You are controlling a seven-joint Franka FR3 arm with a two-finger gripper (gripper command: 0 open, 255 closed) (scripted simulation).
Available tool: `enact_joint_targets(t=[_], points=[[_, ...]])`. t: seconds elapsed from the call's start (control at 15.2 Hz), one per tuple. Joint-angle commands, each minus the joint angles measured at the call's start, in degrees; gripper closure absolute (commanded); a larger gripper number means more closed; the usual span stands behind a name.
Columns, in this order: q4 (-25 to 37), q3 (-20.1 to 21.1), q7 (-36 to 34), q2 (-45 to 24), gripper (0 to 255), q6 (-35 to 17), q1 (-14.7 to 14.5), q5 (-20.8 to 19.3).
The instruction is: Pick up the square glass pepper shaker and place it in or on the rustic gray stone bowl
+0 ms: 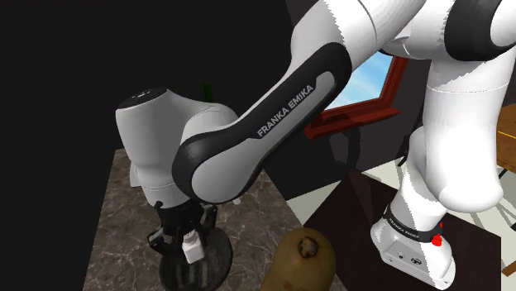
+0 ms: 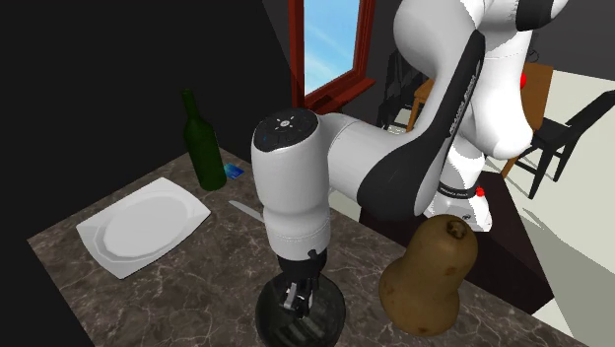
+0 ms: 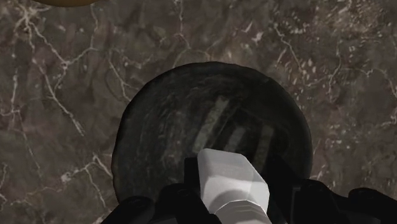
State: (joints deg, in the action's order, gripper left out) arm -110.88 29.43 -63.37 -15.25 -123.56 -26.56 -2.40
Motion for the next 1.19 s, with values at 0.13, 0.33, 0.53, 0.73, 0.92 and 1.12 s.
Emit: enact_joint_targets(t=[0.13, 0.33, 0.53, 0.73, 0.92, 1.12], points=[[0.0, 0.0, 0.0, 0.0, 0, 0.0, 0.0, 0.0], [0.0, 0.0, 0.0, 0.0, 0, 0.0, 0.0, 0.0], [1.9, 0.3, 0.7, 1.7, 0, 3.4, 0.5, 1.0], [3.9, 0.4, 1.2, 3.1, 0, 6.6, 0.8, 1.7], [3.9, 0.4, 1.2, 3.1, 0, 6.6, 0.8, 1.7], [3.9, 0.4, 1.2, 3.1, 0, 6.6, 0.8, 1.7]])
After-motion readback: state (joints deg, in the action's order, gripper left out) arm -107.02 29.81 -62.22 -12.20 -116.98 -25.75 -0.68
